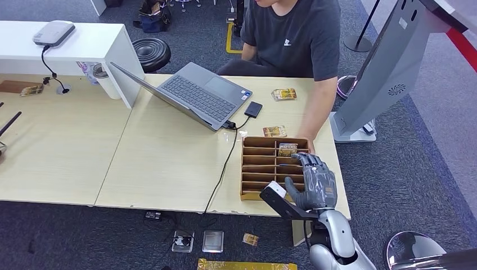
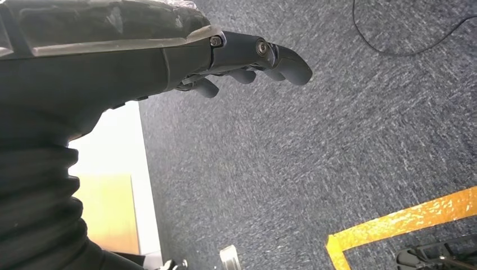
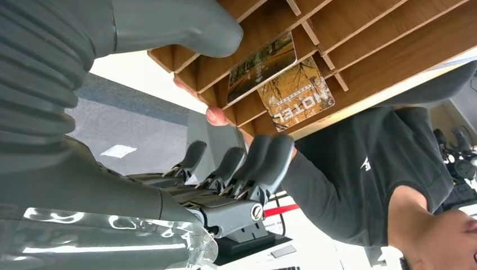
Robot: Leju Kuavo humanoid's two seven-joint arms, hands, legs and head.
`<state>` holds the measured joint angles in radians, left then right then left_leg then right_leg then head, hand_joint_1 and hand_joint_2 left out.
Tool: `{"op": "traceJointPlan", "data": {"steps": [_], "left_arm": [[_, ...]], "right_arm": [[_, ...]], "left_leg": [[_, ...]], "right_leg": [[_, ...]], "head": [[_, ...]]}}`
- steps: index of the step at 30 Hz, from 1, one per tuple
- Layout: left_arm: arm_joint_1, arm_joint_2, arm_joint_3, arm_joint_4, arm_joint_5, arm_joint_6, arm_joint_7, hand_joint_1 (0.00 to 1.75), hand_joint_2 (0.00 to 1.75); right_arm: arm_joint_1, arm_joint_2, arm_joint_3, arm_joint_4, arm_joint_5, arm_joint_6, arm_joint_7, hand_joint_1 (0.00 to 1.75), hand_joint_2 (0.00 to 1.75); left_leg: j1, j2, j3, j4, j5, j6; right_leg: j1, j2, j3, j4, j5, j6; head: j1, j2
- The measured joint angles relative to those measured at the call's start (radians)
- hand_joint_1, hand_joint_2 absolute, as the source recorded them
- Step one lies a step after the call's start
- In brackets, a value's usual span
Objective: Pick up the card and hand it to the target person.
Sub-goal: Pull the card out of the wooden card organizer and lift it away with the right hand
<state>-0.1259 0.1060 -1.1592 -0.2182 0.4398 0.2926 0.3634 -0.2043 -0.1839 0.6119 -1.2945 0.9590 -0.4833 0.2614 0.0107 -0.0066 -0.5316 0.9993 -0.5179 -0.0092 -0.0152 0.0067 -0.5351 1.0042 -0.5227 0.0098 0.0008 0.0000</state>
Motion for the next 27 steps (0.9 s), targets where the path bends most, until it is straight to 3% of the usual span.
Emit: {"op": "traceJointPlan", "data": {"steps": [5, 24, 25, 27], "left_arm": [[0.000, 0.000, 0.000, 0.000, -0.007, -0.002, -0.002, 0.00, 1.75], [-0.001, 0.000, 0.000, 0.000, -0.029, -0.018, -0.017, 0.00, 1.75], [-0.001, 0.000, 0.000, 0.000, -0.029, -0.017, -0.017, 0.00, 1.75], [-0.001, 0.000, 0.000, 0.000, -0.029, -0.017, -0.017, 0.00, 1.75]], "right_arm": [[-0.008, 0.000, 0.000, 0.011, -0.003, 0.000, -0.004, 0.61, 1.75], [-0.124, 0.051, 0.003, 0.240, -0.038, -0.034, -0.073, 0.73, 1.75], [-0.128, 0.054, 0.003, 0.247, -0.040, -0.035, -0.076, 0.82, 1.75], [-0.136, 0.059, 0.003, 0.263, -0.041, -0.038, -0.081, 1.34, 1.75]], "left_leg": [[0.000, 0.000, 0.000, 0.000, 0.000, 0.000], [0.000, 0.000, 0.000, 0.000, 0.000, 0.000], [0.000, 0.000, 0.000, 0.000, 0.000, 0.000], [0.000, 0.000, 0.000, 0.000, 0.000, 0.000]], "right_leg": [[0.000, 0.000, 0.000, 0.000, 0.000, 0.000], [0.000, 0.000, 0.000, 0.000, 0.000, 0.000], [0.000, 0.000, 0.000, 0.000, 0.000, 0.000], [0.000, 0.000, 0.000, 0.000, 0.000, 0.000]], "head": [[0.000, 0.000], [0.000, 0.000], [0.000, 0.000], [0.000, 0.000]]}}
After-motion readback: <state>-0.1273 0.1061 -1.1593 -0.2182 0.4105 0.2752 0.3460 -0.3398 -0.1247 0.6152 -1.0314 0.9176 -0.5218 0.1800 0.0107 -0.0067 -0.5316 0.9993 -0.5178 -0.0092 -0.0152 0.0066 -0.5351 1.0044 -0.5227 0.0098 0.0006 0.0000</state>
